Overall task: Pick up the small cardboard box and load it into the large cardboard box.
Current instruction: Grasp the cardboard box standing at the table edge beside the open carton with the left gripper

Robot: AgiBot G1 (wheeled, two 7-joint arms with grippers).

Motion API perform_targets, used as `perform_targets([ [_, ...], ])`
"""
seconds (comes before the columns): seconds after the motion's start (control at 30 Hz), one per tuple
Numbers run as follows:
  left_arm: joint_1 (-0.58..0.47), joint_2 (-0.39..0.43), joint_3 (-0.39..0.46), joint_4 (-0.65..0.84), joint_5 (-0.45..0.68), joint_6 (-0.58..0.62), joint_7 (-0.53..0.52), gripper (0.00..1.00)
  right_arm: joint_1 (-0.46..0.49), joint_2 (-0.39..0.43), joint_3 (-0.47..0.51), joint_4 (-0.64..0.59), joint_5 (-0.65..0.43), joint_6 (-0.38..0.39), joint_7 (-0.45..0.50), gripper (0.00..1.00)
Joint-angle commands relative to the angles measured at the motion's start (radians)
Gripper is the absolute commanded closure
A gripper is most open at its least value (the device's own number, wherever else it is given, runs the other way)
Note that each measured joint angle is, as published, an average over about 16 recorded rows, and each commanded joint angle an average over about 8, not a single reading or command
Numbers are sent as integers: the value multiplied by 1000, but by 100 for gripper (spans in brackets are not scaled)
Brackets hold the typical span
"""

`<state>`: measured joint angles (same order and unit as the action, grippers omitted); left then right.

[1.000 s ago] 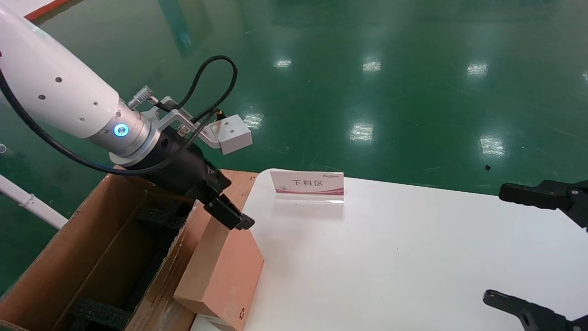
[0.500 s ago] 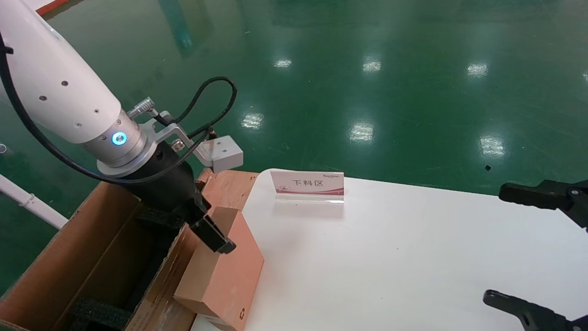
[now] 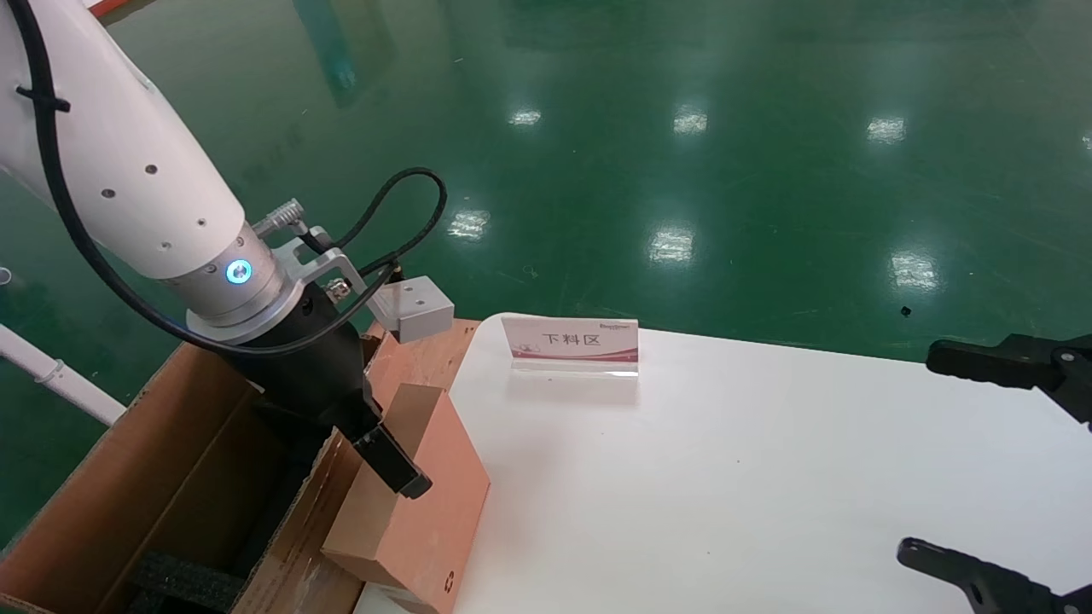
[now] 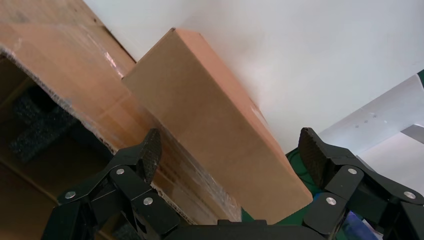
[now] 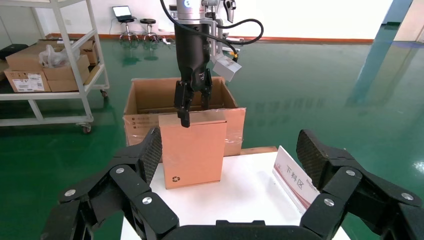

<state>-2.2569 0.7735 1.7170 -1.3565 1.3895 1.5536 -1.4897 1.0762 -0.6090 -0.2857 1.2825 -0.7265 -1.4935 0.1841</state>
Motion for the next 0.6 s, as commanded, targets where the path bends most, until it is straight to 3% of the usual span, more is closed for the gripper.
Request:
perform_targets([
  [0.03, -10, 4, 17, 0, -7, -1, -8, 0, 0, 0, 0, 0, 0, 0, 0, 0],
  [0.6, -67, 49, 119, -3, -10, -25, -94, 0, 0, 1, -1, 0, 1, 1, -1, 0],
])
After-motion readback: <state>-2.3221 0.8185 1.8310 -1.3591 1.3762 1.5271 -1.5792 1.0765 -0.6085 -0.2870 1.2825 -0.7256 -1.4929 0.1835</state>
